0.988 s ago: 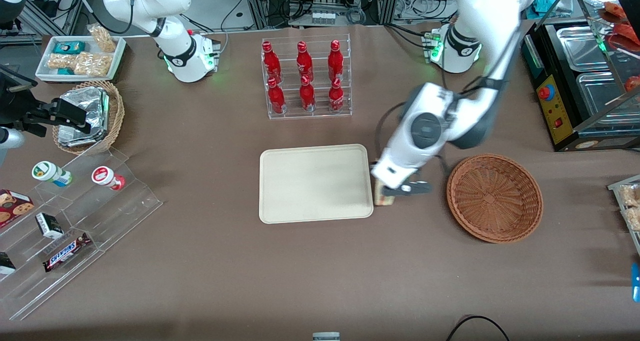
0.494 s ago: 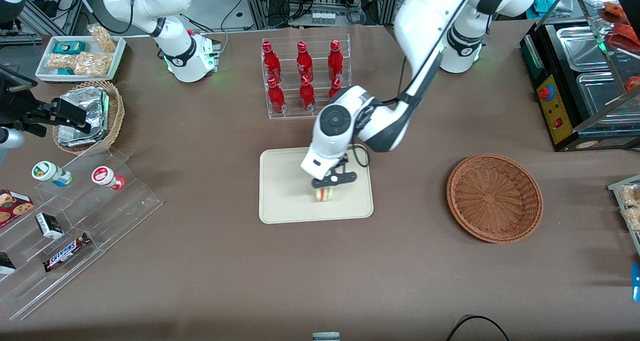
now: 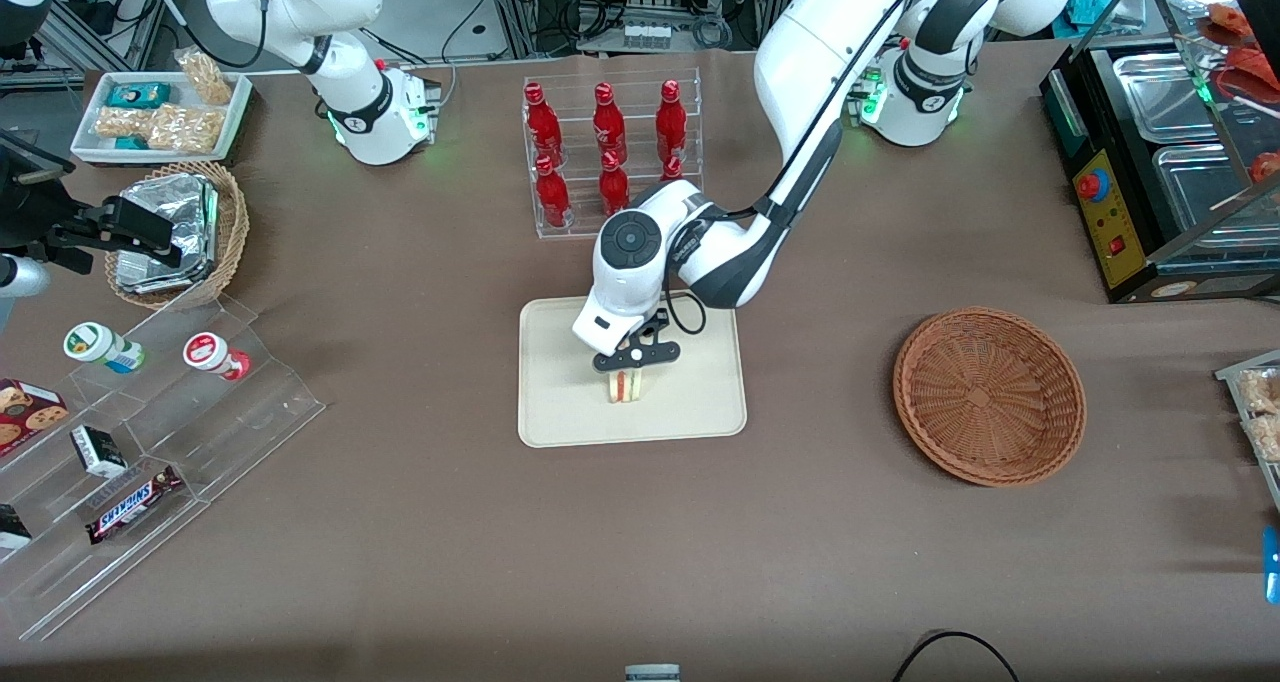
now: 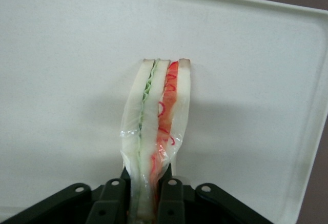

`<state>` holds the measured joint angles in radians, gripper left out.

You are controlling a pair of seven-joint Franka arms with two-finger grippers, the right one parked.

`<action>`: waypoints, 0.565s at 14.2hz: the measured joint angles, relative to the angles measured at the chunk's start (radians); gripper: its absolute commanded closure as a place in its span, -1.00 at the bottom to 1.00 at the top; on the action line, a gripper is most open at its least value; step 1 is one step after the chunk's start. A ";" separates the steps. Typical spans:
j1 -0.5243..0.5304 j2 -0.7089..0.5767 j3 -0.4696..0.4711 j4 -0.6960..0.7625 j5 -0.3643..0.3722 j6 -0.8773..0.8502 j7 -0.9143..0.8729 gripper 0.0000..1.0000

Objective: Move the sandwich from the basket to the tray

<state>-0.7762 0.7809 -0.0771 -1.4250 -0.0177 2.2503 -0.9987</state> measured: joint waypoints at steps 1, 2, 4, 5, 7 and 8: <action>0.000 0.000 0.002 0.003 0.002 0.000 -0.002 -1.00; 0.001 -0.001 0.004 0.011 0.003 -0.001 -0.003 -1.00; 0.002 -0.017 0.007 0.031 0.005 -0.027 -0.003 -1.00; 0.002 -0.034 0.011 0.040 0.009 -0.059 -0.003 -1.00; 0.007 -0.090 0.034 0.048 0.016 -0.151 0.010 -1.00; 0.013 -0.124 0.049 0.048 0.016 -0.207 0.015 -1.00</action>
<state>-0.7636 0.6565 -0.0279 -1.3772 -0.0017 2.0437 -0.9838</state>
